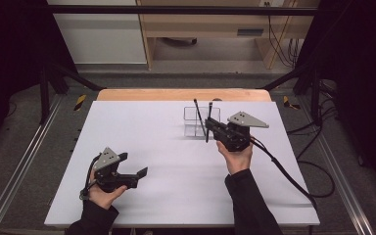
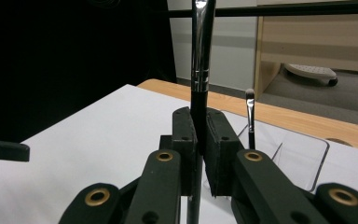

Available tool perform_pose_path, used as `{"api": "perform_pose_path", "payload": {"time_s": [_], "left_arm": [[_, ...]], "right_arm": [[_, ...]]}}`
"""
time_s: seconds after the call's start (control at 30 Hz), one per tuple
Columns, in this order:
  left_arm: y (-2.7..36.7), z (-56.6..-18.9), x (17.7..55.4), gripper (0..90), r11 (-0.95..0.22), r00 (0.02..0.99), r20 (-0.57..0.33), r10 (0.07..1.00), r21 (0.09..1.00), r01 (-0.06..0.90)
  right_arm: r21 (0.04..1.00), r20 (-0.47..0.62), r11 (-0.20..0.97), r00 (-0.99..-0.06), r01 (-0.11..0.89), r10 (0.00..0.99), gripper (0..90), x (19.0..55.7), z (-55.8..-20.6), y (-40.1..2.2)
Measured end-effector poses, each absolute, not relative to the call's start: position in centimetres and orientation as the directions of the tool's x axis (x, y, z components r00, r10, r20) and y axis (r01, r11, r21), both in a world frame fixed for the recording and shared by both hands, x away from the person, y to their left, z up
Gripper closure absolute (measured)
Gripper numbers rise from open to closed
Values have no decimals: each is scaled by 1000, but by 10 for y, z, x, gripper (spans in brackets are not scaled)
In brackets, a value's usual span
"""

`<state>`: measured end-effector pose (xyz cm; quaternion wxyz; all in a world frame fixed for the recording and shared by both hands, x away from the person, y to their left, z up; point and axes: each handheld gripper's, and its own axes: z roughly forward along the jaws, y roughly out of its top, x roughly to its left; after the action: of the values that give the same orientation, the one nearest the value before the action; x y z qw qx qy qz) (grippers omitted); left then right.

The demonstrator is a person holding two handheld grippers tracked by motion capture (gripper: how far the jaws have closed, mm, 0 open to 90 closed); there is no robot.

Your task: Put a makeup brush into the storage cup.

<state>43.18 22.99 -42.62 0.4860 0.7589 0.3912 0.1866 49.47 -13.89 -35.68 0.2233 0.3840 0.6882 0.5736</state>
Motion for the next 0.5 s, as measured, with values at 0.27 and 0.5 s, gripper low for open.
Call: {"api": "perform_pose_path", "payload": {"time_s": [0.27, 0.5], "left_arm": [[236, -427, 433, 57, -223, 617, -96, 781, 880, 419], [240, -428, 434, 57, -226, 607, -92, 789, 876, 427]], "right_arm": [[963, 132, 38, -586, 268, 800, 842, 511, -348, -134], [963, 128, 35, -566, 269, 814, 843, 526, -344, -131]]}}
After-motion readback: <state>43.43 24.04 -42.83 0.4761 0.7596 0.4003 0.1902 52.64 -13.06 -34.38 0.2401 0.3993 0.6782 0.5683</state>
